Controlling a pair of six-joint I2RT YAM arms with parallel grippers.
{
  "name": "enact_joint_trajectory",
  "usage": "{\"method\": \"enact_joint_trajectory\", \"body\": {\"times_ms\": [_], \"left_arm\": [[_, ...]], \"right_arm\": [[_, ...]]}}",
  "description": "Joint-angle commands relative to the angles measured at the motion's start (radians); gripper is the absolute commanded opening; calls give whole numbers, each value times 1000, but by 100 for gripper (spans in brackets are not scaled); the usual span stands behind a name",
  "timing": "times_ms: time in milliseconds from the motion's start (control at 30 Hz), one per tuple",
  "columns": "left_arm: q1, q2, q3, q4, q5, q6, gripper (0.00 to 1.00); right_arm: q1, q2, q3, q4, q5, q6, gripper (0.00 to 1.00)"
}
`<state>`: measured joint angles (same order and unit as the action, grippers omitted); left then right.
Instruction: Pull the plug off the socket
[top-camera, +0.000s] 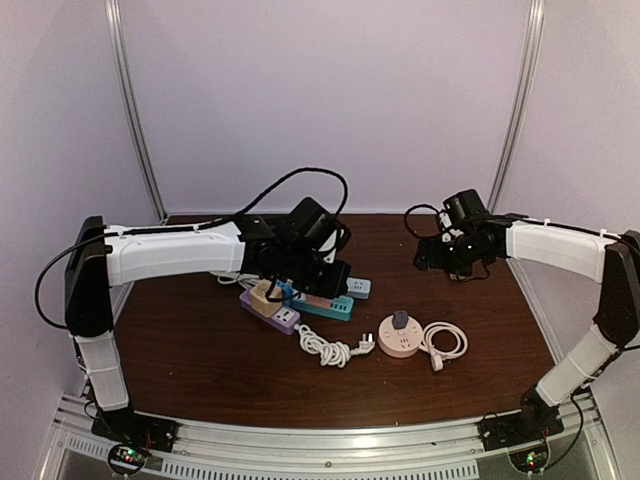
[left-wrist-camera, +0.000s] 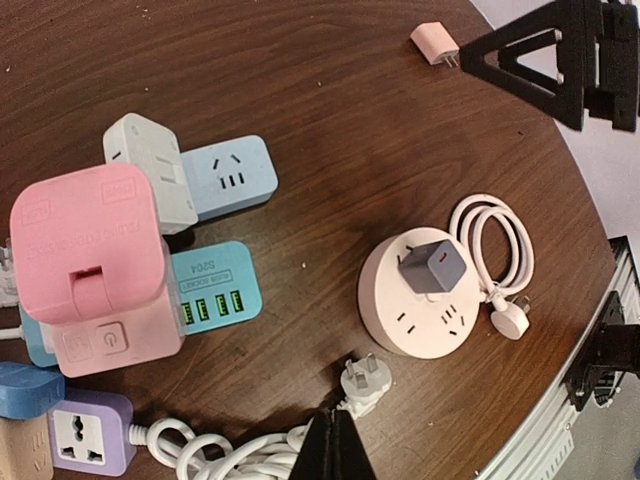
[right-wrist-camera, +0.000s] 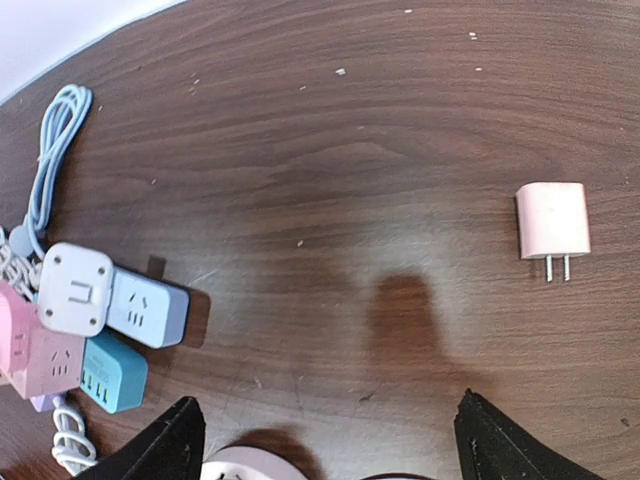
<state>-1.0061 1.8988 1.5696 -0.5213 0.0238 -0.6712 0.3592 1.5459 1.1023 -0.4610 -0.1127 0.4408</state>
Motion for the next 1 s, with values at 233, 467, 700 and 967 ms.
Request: {"method": "enact_joint_trajectory", "body": {"times_ms": [233, 467, 700, 967], "left_arm": [[32, -69, -56, 76, 19, -21, 0], [37, -67, -87, 119, 38, -43, 0], [38, -53, -113, 165, 77, -68, 0], [35, 3, -124, 246, 173, -116, 0]], "right_arm": [[313, -52, -43, -95, 202, 108, 81], [447, 18, -43, -104, 255, 173, 66], [486, 70, -60, -92, 271, 202, 53], [491, 54, -104, -103, 309, 215, 47]]}}
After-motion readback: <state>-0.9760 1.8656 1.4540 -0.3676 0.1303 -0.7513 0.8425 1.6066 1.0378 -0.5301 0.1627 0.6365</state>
